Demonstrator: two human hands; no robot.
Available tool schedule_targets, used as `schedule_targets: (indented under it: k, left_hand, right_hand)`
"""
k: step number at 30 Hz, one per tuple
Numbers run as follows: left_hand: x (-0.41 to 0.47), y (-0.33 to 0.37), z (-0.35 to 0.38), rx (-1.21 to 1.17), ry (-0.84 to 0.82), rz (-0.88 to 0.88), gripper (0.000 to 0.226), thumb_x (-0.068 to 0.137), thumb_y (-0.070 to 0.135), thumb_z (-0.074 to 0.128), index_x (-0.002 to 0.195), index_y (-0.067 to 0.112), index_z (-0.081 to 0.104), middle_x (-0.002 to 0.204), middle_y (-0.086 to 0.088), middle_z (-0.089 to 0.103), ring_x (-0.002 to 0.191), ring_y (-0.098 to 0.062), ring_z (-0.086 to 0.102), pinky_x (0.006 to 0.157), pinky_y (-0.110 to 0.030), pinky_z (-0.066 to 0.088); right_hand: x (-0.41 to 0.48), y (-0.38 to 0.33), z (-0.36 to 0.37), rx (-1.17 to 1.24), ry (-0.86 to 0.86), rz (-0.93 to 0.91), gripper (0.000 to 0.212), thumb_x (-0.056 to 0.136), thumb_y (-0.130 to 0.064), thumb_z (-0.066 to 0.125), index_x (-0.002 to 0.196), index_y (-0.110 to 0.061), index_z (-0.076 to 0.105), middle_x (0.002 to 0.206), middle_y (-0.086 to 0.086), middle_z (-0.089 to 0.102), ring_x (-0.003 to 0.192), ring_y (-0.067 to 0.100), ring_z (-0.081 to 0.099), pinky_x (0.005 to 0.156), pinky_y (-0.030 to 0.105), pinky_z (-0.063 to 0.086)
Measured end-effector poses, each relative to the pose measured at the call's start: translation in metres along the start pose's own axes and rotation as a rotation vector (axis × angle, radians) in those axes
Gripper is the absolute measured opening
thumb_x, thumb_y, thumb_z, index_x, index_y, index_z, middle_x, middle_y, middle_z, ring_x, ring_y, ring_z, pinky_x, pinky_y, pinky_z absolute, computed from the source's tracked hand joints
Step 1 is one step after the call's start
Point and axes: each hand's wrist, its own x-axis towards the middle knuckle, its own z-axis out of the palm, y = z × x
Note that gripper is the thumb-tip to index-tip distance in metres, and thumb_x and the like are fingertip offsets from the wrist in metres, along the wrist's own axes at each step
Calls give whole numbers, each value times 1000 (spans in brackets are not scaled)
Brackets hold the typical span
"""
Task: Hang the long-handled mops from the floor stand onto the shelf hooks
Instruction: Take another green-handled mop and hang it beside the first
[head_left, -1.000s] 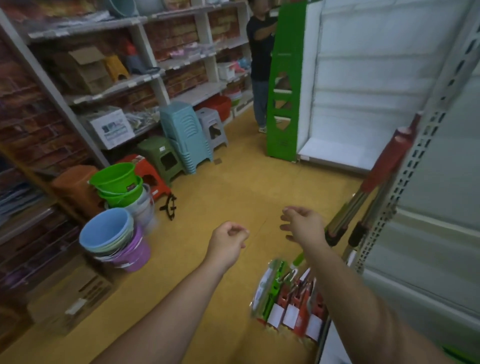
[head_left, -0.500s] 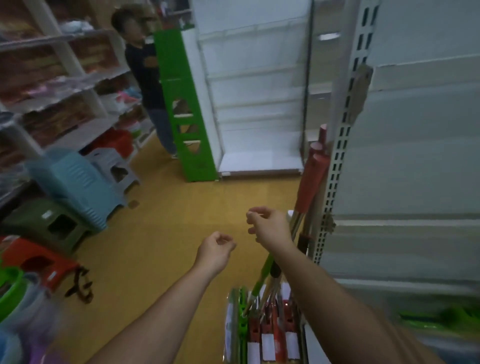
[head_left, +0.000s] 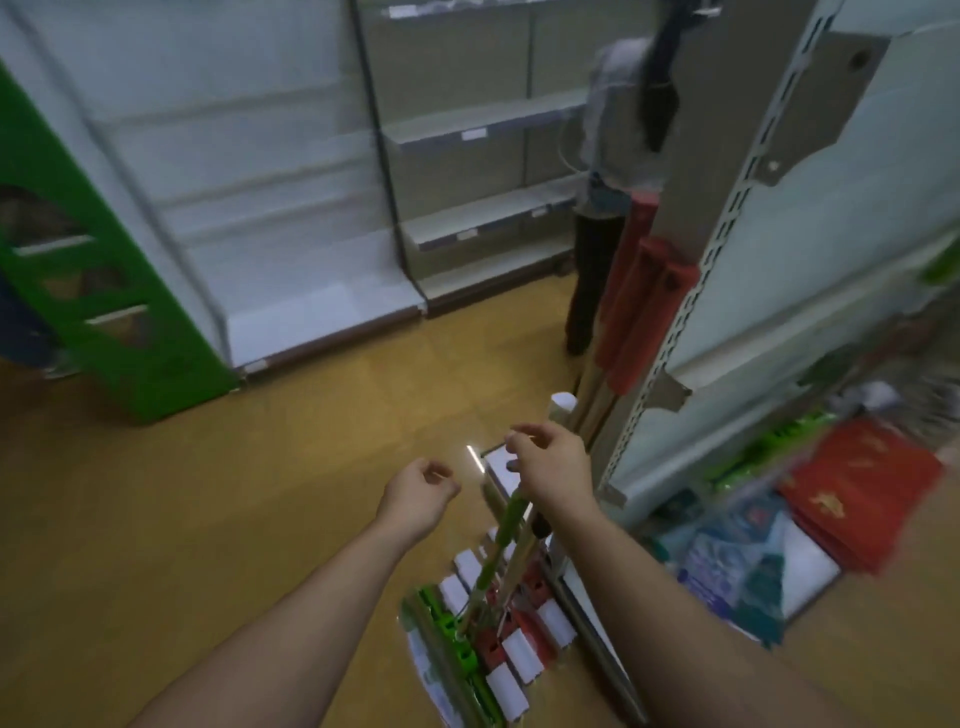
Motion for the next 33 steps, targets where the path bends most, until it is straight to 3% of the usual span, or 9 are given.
schedule_targets:
  k: [3, 6, 10, 15, 19, 23, 26, 29, 33]
  left_hand:
    - [29, 13, 18, 103, -103, 103, 7, 88, 28, 72, 93, 30, 67, 91, 4, 69, 73, -10, 61, 63, -28, 45]
    - [53, 30, 46, 172, -250, 147, 33, 86, 32, 72, 118, 24, 70, 116, -2, 72, 87, -14, 64, 72, -26, 46]
    - [75, 48, 77, 319, -429, 154, 69, 84, 29, 73, 147, 14, 51, 124, -8, 66, 96, -24, 67, 80, -29, 51]
    - [88, 44, 104, 350, -475, 132, 49, 80, 20, 75, 127, 19, 60, 100, -7, 73, 86, -28, 74, 81, -42, 63]
    - [93, 34, 110, 264, -449, 121, 40, 89, 19, 70, 126, 17, 56, 108, -16, 72, 96, -36, 73, 89, -52, 61]
    - [85, 16, 101, 258, -503, 153, 40, 89, 14, 72, 125, 13, 53, 109, -15, 71, 99, -35, 72, 91, -48, 59]
    - [68, -7, 92, 248, -505, 154, 25, 93, 12, 71, 115, 11, 62, 105, -10, 69, 102, -32, 68, 95, -45, 56]
    - [42, -32, 80, 266, -470, 100, 19, 99, 16, 65, 118, 13, 65, 113, -10, 68, 110, -30, 64, 98, -43, 51]
    - [-2, -51, 67, 305, -336, 91, 13, 101, 20, 59, 109, 12, 66, 103, -10, 68, 101, -24, 62, 77, -32, 47]
  right_hand:
    - [-7, 10, -8, 11, 131, 42, 6, 94, -32, 67, 97, -34, 72, 91, -8, 76, 80, 13, 75, 66, 31, 63]
    - [-16, 20, -24, 27, 232, 60, 7, 94, -27, 68, 92, -33, 71, 79, -7, 77, 66, 6, 74, 55, 22, 60]
    - [-28, 34, -48, -23, 308, 75, 5, 92, -31, 69, 92, -34, 73, 90, -8, 78, 86, 13, 76, 84, 39, 64]
    - [-42, 41, -67, 3, 327, 87, 8, 94, -29, 70, 90, -35, 71, 87, -7, 78, 78, 13, 76, 73, 31, 61]
    - [-45, 42, -74, -7, 300, 107, 5, 95, -29, 69, 97, -32, 72, 90, -7, 78, 81, 15, 76, 75, 31, 60]
    - [-40, 39, -72, -41, 233, 115, 7, 95, -29, 68, 100, -28, 73, 94, -4, 77, 83, 20, 76, 73, 34, 61]
    - [-37, 41, -62, -131, 104, 94, 10, 93, -33, 70, 102, -31, 73, 101, -6, 76, 86, 12, 74, 68, 24, 54]
    - [-37, 48, -45, -262, -69, 121, 47, 89, -41, 73, 133, -25, 64, 114, -6, 71, 98, 12, 69, 76, 26, 54]
    - [-52, 60, -23, -421, -273, 112, 79, 86, -54, 71, 155, -29, 40, 143, 4, 62, 120, 23, 65, 90, 38, 54]
